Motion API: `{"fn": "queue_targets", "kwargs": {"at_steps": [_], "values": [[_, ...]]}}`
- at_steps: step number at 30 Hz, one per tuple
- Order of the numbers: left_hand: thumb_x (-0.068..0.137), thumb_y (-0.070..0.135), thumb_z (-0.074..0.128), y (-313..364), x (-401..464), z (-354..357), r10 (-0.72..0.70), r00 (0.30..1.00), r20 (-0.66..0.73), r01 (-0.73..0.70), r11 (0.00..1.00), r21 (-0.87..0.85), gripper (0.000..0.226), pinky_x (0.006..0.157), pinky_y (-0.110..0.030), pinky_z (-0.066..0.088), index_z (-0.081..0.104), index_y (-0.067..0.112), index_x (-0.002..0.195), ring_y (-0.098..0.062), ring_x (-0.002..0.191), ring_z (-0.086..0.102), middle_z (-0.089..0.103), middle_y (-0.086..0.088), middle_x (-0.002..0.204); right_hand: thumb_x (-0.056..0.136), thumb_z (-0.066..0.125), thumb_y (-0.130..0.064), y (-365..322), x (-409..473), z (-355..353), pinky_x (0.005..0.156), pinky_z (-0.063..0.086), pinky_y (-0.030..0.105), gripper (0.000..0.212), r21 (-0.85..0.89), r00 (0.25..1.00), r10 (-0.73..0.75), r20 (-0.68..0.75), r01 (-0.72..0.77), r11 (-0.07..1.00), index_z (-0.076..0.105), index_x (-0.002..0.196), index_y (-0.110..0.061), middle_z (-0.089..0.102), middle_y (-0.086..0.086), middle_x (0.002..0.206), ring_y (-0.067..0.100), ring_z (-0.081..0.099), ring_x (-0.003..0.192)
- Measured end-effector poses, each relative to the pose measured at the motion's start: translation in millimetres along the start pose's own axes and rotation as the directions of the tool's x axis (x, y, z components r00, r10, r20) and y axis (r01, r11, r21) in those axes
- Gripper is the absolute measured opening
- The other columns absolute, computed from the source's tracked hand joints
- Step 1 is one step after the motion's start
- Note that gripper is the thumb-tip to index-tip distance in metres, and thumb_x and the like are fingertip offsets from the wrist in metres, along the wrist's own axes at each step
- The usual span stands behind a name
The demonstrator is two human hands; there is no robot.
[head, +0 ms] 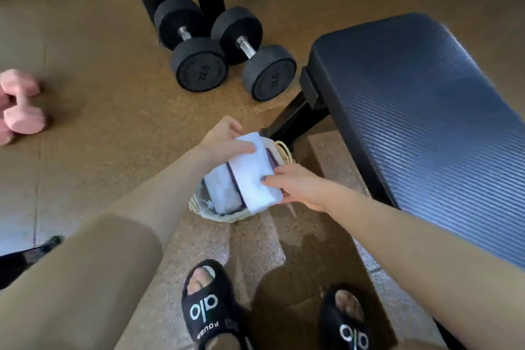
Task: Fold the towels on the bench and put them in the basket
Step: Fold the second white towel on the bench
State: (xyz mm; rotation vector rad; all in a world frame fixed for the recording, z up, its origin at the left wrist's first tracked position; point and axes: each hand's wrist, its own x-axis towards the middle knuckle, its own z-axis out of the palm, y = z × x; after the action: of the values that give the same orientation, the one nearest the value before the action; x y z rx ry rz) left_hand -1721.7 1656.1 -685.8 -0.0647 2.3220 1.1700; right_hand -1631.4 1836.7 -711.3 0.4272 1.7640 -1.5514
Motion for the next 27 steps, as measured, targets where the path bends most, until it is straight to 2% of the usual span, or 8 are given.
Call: {"fn": "queue_targets", "kwargs": {"at_steps": [2,4,7,10,15,18,23,27], "values": [[0.074,0.029,0.083,-25,20,16,-0.007,0.999,-0.045,0.006,1.000,-0.008,0.067,0.081,-0.040,0.050,0.048,0.014,0.129,-0.023,0.096,0.058,0.059,-0.009,0.117,0.091,0.065,-0.038,9,30,2,0.085,0.056,0.042,0.026,-0.144,0.992,-0.017,-0.124,-0.001,0.990,0.064,0.095,-0.013,0.066,0.008,0.100,0.027,0.065,0.097],[0.084,0.024,0.077,-48,36,31,0.009,0.998,-0.057,-0.005,0.997,0.075,0.069,0.080,-0.036,0.049,0.038,0.018,0.141,-0.026,0.104,0.054,0.049,-0.012,0.131,0.089,0.063,-0.042,17,60,2,0.069,0.040,0.035,0.031,-0.248,0.984,-0.006,-0.176,-0.039,0.968,0.050,0.078,-0.016,0.049,0.009,0.082,0.025,0.052,0.079],[0.083,0.018,0.076,-76,46,51,0.117,0.989,-0.095,-0.086,0.956,0.280,0.074,0.074,-0.027,0.039,0.032,0.018,0.143,-0.025,0.103,0.044,0.034,-0.010,0.133,0.099,0.056,-0.035,24,94,3,0.063,0.026,0.033,0.035,-0.354,0.981,0.011,-0.195,-0.081,0.932,0.039,0.074,-0.016,0.038,0.005,0.074,0.022,0.040,0.071],[0.074,0.016,0.081,-106,57,67,0.243,0.968,-0.058,-0.190,0.868,0.459,0.076,0.081,-0.038,0.047,0.039,0.006,0.136,-0.035,0.109,0.046,0.032,-0.017,0.134,0.101,0.053,-0.035,34,127,6,0.056,0.032,0.029,0.033,-0.395,0.976,0.038,-0.214,-0.123,0.910,0.043,0.075,-0.017,0.044,0.003,0.073,0.021,0.045,0.066],[0.093,0.030,0.068,-136,71,87,0.200,0.975,0.100,-0.218,0.756,0.617,0.071,0.109,-0.042,0.038,0.031,0.007,0.149,-0.038,0.144,0.023,0.013,-0.017,0.158,0.101,0.053,-0.036,55,159,12,0.055,0.032,0.030,0.021,-0.475,0.964,0.068,-0.258,-0.188,0.859,0.050,0.089,-0.019,0.051,0.001,0.077,0.020,0.051,0.070],[0.099,0.035,0.058,-136,74,98,0.191,0.977,0.091,-0.201,0.706,0.680,0.070,0.118,-0.044,0.029,0.023,0.008,0.154,-0.036,0.150,0.011,0.005,-0.018,0.164,0.101,0.051,-0.032,59,166,14,0.070,0.042,0.033,0.035,-0.491,0.945,0.060,-0.320,-0.220,0.843,0.047,0.128,-0.009,0.060,0.012,0.113,0.030,0.061,0.097],[0.105,0.050,0.037,-134,78,109,0.131,0.987,0.094,-0.157,0.636,0.756,0.072,0.124,-0.047,0.013,0.010,0.012,0.161,-0.032,0.155,-0.003,-0.004,-0.015,0.168,0.100,0.048,-0.018,76,152,25,0.086,0.047,0.042,0.038,-0.709,0.889,-0.298,-0.348,-0.042,0.704,0.040,0.138,-0.014,0.043,0.017,0.132,0.037,0.053,0.112],[0.105,0.054,0.033,-137,79,111,0.106,0.990,0.098,-0.142,0.606,0.782,0.075,0.126,-0.044,0.012,0.005,0.014,0.161,-0.030,0.156,-0.005,-0.008,-0.011,0.169,0.094,0.065,-0.018,92,143,29,0.091,0.049,0.039,0.036,-0.930,0.821,-0.521,-0.235,-0.035,0.365,0.052,0.128,-0.017,0.051,0.012,0.121,0.030,0.054,0.106]]}}
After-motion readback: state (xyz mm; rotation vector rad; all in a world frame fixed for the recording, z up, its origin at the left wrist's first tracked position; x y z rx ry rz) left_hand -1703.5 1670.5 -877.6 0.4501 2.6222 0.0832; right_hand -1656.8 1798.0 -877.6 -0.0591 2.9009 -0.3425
